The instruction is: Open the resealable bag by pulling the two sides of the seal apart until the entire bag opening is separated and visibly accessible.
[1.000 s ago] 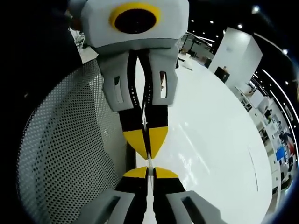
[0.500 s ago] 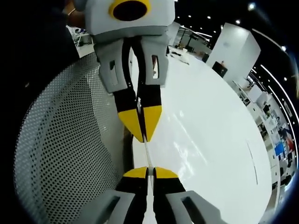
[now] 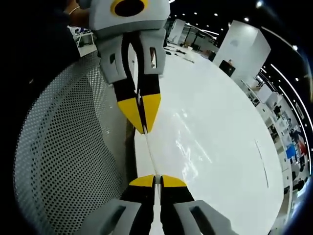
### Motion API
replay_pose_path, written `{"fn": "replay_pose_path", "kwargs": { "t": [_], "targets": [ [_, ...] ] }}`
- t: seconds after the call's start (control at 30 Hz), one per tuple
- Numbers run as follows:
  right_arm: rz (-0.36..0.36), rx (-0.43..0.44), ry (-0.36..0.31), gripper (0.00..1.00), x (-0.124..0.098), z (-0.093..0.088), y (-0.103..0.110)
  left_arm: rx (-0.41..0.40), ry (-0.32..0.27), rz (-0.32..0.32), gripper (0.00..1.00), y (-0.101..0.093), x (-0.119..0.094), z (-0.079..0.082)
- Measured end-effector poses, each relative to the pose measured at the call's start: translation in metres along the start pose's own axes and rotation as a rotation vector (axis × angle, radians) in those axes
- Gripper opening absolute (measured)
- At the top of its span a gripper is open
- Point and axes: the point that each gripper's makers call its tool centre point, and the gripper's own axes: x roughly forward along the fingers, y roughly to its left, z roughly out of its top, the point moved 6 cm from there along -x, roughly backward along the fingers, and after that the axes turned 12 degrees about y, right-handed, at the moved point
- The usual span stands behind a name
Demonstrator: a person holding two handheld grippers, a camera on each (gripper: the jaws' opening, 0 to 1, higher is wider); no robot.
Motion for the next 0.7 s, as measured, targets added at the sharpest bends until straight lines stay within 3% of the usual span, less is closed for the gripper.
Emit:
{"fn": "replay_pose_path", "kwargs": {
  "t": [0.7],
  "targets": [
    [0.006,0.018,0.064,0.00,-0.004,-0.033,-0.007,0.013,0.007,-0.019,0.00,-0.004,-0.001,-0.003]
  ]
}}
